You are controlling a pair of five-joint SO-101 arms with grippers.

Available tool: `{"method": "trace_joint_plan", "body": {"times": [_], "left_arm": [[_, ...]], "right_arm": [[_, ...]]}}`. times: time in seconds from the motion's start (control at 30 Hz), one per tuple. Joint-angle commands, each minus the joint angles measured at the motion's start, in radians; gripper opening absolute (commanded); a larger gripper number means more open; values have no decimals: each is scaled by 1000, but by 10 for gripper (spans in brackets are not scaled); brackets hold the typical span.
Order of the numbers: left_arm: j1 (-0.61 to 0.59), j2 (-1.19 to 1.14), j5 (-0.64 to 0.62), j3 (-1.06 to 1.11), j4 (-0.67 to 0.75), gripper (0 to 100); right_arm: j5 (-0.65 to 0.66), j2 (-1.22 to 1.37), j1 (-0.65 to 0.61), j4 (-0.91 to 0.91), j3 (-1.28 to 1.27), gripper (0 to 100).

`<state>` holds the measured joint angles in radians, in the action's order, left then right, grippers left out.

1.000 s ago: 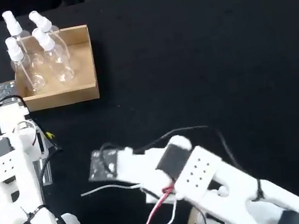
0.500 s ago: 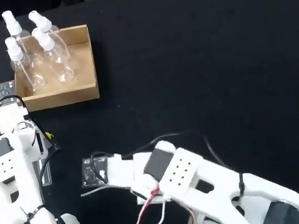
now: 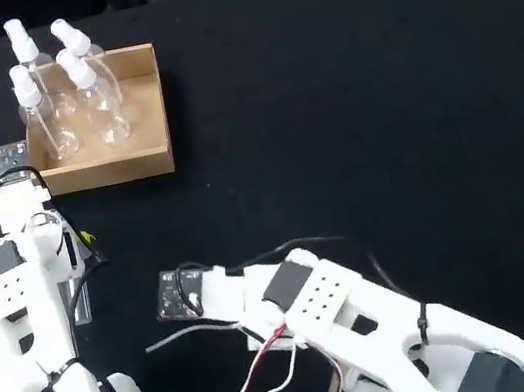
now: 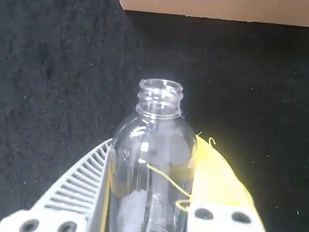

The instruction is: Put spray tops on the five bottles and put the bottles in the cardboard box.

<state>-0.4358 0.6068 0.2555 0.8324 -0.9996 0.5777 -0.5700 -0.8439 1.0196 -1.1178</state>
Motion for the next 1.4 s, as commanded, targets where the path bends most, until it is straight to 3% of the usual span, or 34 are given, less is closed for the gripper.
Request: {"method": "trace_joint_plan", "body": {"times": [0.0, 0.37, 0.53, 0.63, 0.8, 0.87, 0.93, 1.03, 1.1, 1.23, 1.37], "left_arm": [[-8, 29, -9, -21, 12, 91], [-8, 29, -8, -21, 14, 91], [-8, 29, -6, -21, 14, 91], [-8, 29, -5, -19, 14, 91], [-8, 29, -5, -19, 14, 91], [-8, 29, -5, -19, 14, 91], [-8, 29, -5, -19, 14, 91], [-8, 29, -5, -19, 14, 91], [-8, 29, -5, -19, 14, 91], [-8, 29, -5, -19, 14, 91], [-8, 29, -5, -18, 14, 91]], "right_arm": [[11, -1, 23, -49, -16, 251], [17, -1, 21, -112, -68, 246], [11, -1, 34, -107, -71, 85], [14, -8, 117, -71, -59, 21], [28, -8, 382, 121, 82, 19], [127, -8, 488, 226, 147, 19], [316, -8, 583, 262, 173, 19], [618, -1, 694, 195, 145, 19], [753, -1, 747, 94, 113, 19], [778, -1, 801, -133, 76, 38], [710, 1, 798, -183, 41, 162]]}}
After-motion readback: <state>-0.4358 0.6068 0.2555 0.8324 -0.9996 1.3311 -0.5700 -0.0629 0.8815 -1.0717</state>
